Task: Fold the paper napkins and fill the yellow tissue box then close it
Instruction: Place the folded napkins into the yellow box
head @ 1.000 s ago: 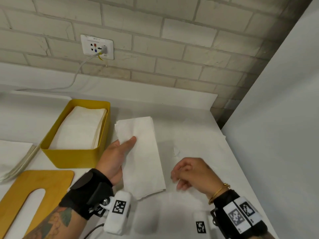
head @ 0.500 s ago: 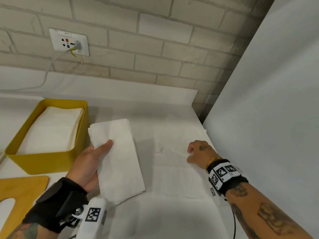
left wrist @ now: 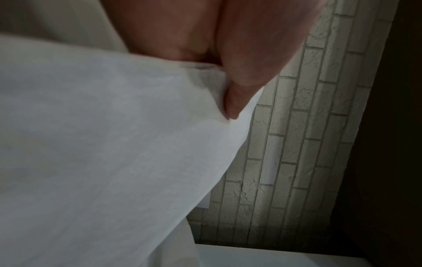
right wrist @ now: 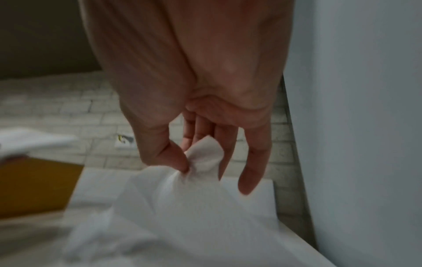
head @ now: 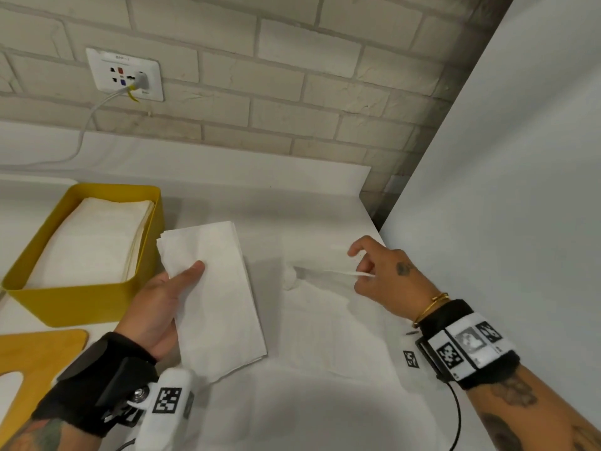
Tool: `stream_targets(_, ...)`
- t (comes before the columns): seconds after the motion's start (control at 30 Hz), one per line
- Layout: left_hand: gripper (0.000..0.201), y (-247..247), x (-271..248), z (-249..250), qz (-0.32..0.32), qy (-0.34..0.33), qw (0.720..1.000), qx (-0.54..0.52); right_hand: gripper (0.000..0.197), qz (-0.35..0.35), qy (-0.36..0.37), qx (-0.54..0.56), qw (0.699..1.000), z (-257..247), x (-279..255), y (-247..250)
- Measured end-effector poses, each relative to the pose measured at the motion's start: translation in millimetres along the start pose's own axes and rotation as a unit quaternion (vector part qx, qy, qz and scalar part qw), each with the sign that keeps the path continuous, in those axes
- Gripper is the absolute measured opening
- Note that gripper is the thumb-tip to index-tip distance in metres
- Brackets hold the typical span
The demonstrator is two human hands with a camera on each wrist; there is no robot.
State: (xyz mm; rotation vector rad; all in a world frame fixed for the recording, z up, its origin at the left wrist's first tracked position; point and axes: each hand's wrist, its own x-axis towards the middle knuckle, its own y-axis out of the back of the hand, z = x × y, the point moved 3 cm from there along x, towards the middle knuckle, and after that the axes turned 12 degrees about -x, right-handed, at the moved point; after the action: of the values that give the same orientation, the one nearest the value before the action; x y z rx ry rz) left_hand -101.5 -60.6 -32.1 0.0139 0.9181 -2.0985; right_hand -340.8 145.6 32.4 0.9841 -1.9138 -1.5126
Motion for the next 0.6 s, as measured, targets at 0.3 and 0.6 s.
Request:
stream_targets(0.3, 0.015, -4.9, -2.1, -3.8, 0.001, 0.006, 1.0, 0.002, 0.05, -0.028, 0.035, 0.258, 0.965, -38.2, 22.5, 18.9)
stream_targets(0.6, 0.021, 8.3, -5.9, -8.2, 0.018, 0.016, 1.0, -0.016, 0.051, -0.098, -0.097, 0.3, 0.944, -32.5, 53.9, -50.4)
